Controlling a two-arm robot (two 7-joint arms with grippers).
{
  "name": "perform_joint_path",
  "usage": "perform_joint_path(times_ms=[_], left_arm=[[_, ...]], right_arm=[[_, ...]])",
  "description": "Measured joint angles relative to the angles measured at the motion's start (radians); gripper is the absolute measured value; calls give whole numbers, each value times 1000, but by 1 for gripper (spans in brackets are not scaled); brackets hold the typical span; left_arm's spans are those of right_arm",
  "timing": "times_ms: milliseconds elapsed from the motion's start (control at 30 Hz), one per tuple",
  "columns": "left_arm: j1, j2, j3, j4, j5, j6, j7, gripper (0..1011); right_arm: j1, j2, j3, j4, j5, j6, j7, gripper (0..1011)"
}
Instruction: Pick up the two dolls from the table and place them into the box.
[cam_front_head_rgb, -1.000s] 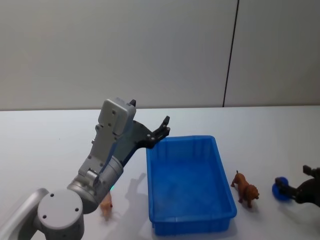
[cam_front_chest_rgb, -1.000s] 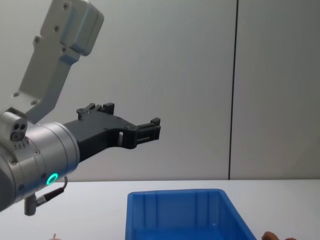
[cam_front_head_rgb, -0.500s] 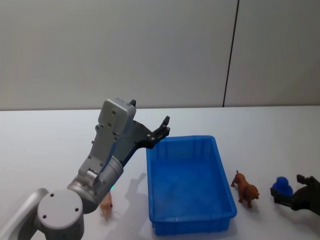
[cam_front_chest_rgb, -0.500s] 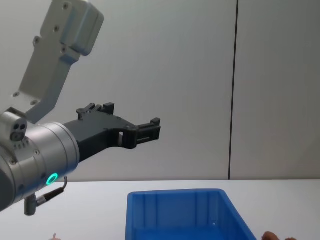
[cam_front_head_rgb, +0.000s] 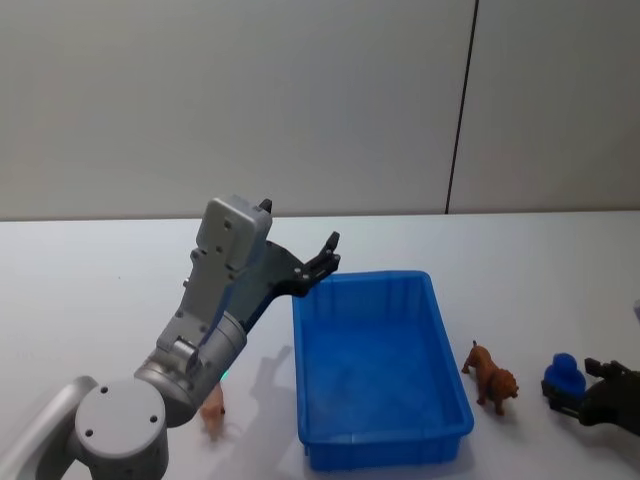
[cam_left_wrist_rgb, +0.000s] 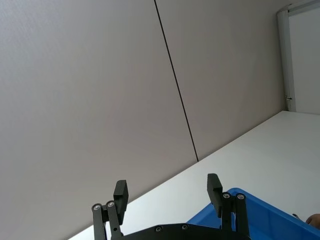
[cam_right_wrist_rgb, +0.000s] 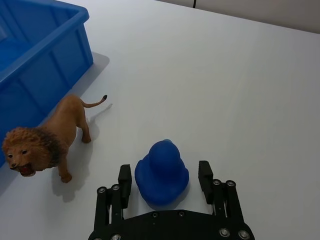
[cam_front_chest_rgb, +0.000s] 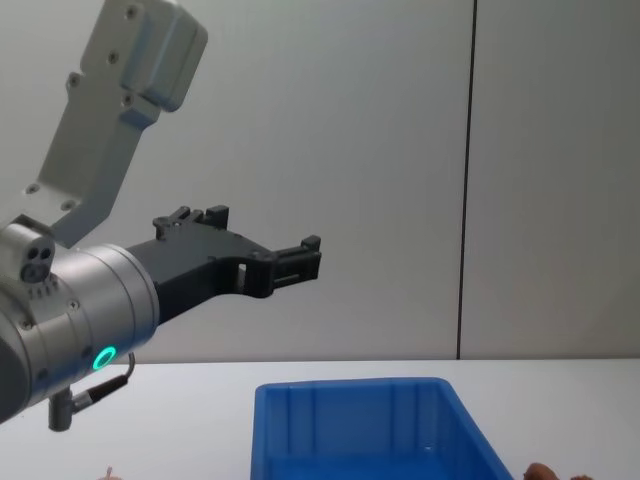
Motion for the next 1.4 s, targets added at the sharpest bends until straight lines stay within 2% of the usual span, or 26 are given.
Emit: perform_joint_path(times_ms=[133, 233, 267, 367, 667, 833, 1033, 1400], left_arm=[[0, 0, 0, 0, 0, 0, 0, 1001], [0, 0, 0, 0, 0, 0, 0, 1001], [0, 0, 0, 0, 0, 0, 0, 1001], [0, 0, 0, 0, 0, 0, 0, 1001], [0, 0, 0, 0, 0, 0, 0, 1001], [0, 0, 0, 0, 0, 0, 0, 1001], [0, 0, 0, 0, 0, 0, 0, 1001], [0, 0, 0, 0, 0, 0, 0, 1001]], right_arm=[[5, -2, -2, 7, -2, 4, 5, 741], [8, -3, -3, 12, -3, 7, 8, 624], [9, -3, -4, 13, -3, 8, 8, 624], [12, -4, -5, 16, -3, 10, 11, 530], [15, -5, -5, 14, 1, 1, 12, 467], [15, -3, -2, -9, 8, -22, 8, 429], [15, 0, 1, -58, 16, -48, 14, 390], [24, -10, -16, -152, 16, -65, 70, 321]])
